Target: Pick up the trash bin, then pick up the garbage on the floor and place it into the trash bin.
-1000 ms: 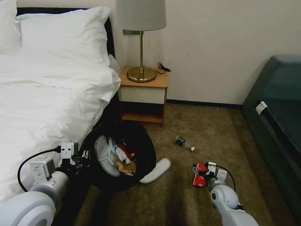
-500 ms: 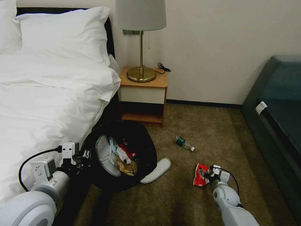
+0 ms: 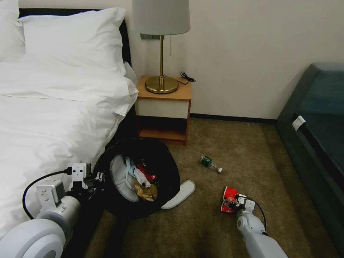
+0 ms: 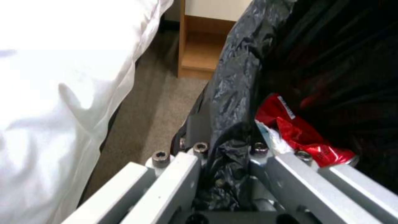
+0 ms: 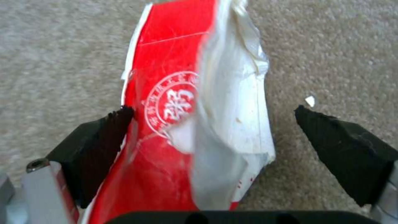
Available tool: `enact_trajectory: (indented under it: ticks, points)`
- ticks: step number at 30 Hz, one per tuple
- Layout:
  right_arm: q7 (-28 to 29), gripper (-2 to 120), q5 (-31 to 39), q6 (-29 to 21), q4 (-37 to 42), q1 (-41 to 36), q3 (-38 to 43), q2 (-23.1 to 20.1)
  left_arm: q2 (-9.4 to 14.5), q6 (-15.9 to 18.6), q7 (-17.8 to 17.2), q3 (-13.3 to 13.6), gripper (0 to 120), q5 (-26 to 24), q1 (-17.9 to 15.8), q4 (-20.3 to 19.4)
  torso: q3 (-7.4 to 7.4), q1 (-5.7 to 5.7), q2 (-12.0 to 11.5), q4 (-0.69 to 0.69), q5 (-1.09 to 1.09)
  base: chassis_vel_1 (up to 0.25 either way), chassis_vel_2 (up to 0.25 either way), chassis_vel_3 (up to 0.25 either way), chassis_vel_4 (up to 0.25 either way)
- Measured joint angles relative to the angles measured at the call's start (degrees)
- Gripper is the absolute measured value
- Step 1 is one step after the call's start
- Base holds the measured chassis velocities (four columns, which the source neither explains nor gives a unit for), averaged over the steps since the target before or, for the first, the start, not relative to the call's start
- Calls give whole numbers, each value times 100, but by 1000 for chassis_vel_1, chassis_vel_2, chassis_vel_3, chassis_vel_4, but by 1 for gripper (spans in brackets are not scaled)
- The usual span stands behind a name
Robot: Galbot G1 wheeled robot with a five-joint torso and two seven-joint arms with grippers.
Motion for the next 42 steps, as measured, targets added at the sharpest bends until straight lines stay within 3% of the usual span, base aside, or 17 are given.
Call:
enact_trajectory:
  ticks: [7,11,34,38,42]
  points:
    - [-61,100,44,38,-157,47,1,-24,-14,0,4,24,2,25,11,0,0,0,0,1,0,0,0,0,0]
    - [-109,94,61,47,-140,12,4,-29,-18,0,4,24,2,30,20,0,0,0,0,1,0,0,0,0,0]
    - [-76,6,31,60,354,-235,0,-5,-43,0,7,15,2,65,89,0,0,0,0,0,1,0,0,0,0]
    - [-32,0,29,57,575,-331,18,-29,-43,0,7,9,2,70,107,0,0,0,0,0,1,0,0,0,0]
    - [29,0,-51,30,1394,-599,106,-152,-44,0,9,2,2,76,122,0,0,0,0,-1,1,0,0,0,0]
